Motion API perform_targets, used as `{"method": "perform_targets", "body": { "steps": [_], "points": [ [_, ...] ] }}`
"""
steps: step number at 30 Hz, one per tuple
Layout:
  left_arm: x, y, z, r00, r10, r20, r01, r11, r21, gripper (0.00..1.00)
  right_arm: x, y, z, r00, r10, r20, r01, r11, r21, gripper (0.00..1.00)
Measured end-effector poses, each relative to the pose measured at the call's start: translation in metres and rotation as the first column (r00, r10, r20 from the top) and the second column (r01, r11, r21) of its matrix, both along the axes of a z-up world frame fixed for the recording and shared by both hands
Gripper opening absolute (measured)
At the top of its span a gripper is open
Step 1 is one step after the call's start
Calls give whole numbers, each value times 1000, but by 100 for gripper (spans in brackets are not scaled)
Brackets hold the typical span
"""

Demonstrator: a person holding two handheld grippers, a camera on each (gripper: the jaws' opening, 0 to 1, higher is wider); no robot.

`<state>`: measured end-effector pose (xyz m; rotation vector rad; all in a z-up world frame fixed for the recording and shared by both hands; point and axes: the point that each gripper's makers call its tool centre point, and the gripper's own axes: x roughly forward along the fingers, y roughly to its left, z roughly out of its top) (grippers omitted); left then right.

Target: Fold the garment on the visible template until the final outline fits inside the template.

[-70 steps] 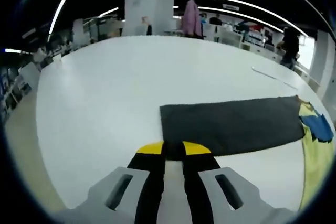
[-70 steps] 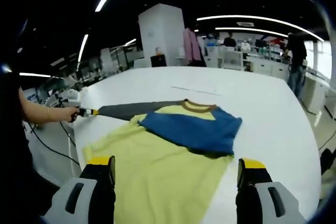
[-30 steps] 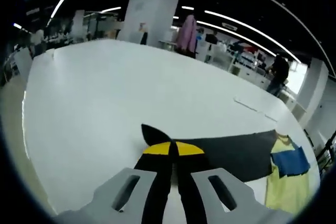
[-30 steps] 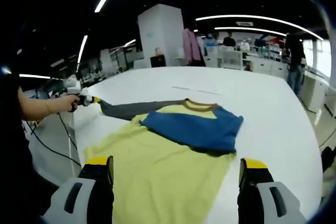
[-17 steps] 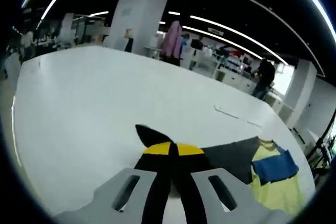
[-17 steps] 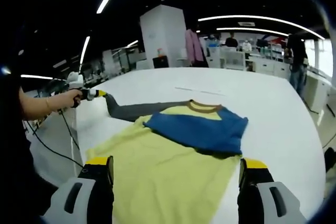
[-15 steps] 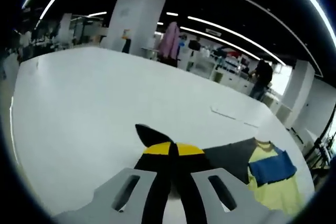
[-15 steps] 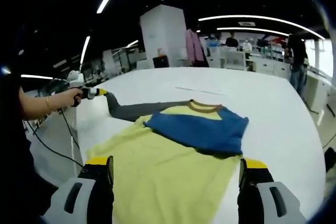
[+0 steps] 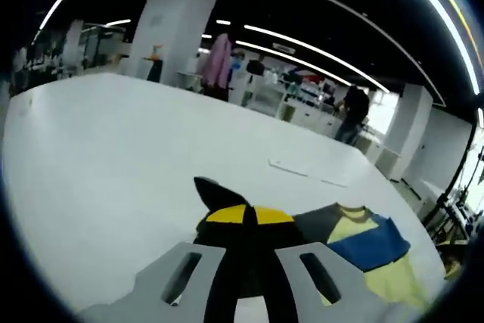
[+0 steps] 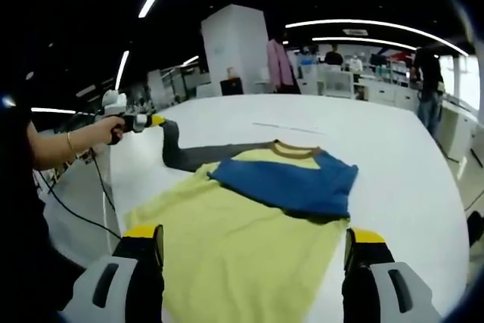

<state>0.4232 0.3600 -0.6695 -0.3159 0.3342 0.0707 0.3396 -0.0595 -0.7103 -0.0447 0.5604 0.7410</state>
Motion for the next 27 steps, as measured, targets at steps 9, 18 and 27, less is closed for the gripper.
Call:
{"method": "perform_targets", "body": {
  "steps": [9, 18, 27],
  "points": [
    [16, -32, 5, 997, -67, 31, 68, 997, -31, 0, 0, -1, 0, 1000, -3, -1, 3, 1000, -4, 99],
    [32, -60, 12, 991, -121, 62, 125, 990, -59, 0, -1, -3, -3, 1000, -21, -18, 21, 1000, -3, 97],
    [44, -93, 16, 980, -184, 74, 188, 980, -61, 0, -4, -2, -1, 1000, -2, -7, 2, 1000, -3, 99]
  ]
}}
